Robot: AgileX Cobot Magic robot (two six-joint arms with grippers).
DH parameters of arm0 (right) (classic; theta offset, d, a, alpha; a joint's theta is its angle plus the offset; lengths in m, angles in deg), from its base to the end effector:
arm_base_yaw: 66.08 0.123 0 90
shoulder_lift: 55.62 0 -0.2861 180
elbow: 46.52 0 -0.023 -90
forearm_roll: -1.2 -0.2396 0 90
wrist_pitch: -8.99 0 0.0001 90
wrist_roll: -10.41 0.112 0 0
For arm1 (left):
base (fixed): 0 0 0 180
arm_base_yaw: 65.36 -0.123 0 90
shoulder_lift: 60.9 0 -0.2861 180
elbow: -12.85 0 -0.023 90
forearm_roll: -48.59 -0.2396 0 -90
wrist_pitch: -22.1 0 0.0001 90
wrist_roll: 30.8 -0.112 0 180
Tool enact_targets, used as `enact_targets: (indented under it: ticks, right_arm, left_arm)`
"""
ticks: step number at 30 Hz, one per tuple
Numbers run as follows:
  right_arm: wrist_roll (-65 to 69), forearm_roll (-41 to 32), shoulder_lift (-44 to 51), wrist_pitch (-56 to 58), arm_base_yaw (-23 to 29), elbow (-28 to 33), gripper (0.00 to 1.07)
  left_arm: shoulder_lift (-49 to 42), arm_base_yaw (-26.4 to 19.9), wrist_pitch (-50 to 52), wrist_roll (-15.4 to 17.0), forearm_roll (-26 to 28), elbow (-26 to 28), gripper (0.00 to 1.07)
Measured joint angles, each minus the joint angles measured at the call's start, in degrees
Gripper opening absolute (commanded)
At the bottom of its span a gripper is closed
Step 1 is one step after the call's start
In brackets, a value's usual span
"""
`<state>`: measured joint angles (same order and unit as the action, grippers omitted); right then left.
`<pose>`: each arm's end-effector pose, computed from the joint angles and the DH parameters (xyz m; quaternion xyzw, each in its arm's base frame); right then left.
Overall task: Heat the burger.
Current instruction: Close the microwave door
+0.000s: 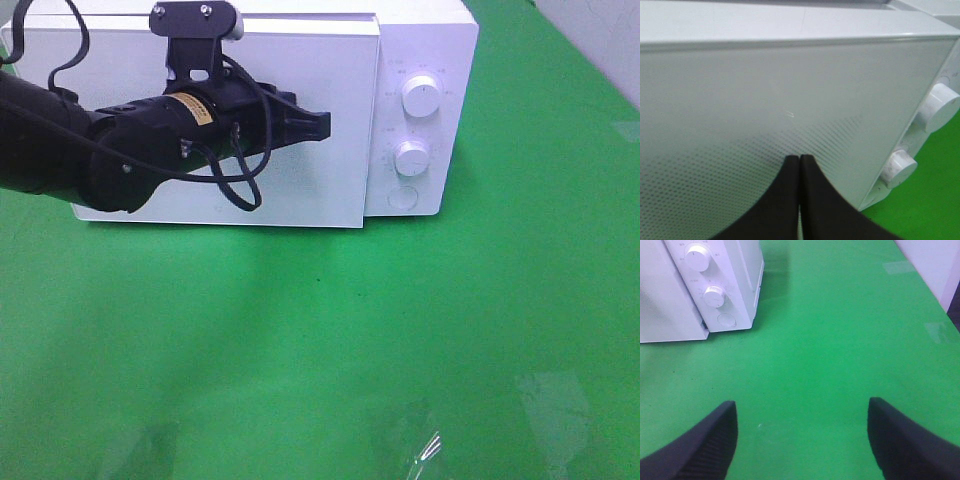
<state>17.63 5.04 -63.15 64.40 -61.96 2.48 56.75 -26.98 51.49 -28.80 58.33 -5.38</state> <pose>0.0077 -0.0056 0.2701 0.0221 0.8280 0.0219 0.5599 0.3373 -0.2553 0.1880 0.1692 0.7847 -0.2160 0.5558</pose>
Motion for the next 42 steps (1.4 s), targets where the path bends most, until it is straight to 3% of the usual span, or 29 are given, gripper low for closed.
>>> enact_targets:
  ticks: [11,16,18,26,38,39,40,41,42]
  right_arm:
    - [0.0,0.0,0.0,0.0,0.0,0.0,0.69]
    - [0.0,0.0,0.0,0.0,0.0,0.0,0.69]
    - [0.0,0.0,0.0,0.0,0.0,0.0,0.69]
    - [0.0,0.0,0.0,0.06,0.0,0.0,0.69]
    - [0.0,0.0,0.0,0.06,0.0,0.0,0.69]
    - [0.0,0.0,0.0,0.06,0.0,0.0,0.69]
    - [0.0,0.0,0.0,0.06,0.0,0.0,0.69]
    - [0.0,0.0,0.0,0.06,0.0,0.0,0.69]
    - [0.0,0.0,0.0,0.06,0.0,0.0,0.69]
  left_arm:
    - [2.98,0.57,-1.32,-0.11,-1.03,3.95,0.0]
    - [4.07,0.92,-2.58,-2.01,-1.38,5.73,0.0]
    - [5.04,0.69,-2.81,-4.35,0.34,7.91,0.0]
    - [5.21,0.8,-3.95,-6.59,0.74,8.88,0.0]
    - [1.38,1.15,-16.1,-6.65,3.67,9.8,0.0]
    - [0.29,1.72,-18.56,-6.65,3.72,9.91,0.08]
    - [0.29,1.72,-18.56,-6.65,3.72,9.91,0.08]
    - [-0.4,2.23,-21.31,-6.65,3.72,10.03,0.21]
    - [-0.4,2.23,-21.31,-6.65,3.72,10.03,0.21]
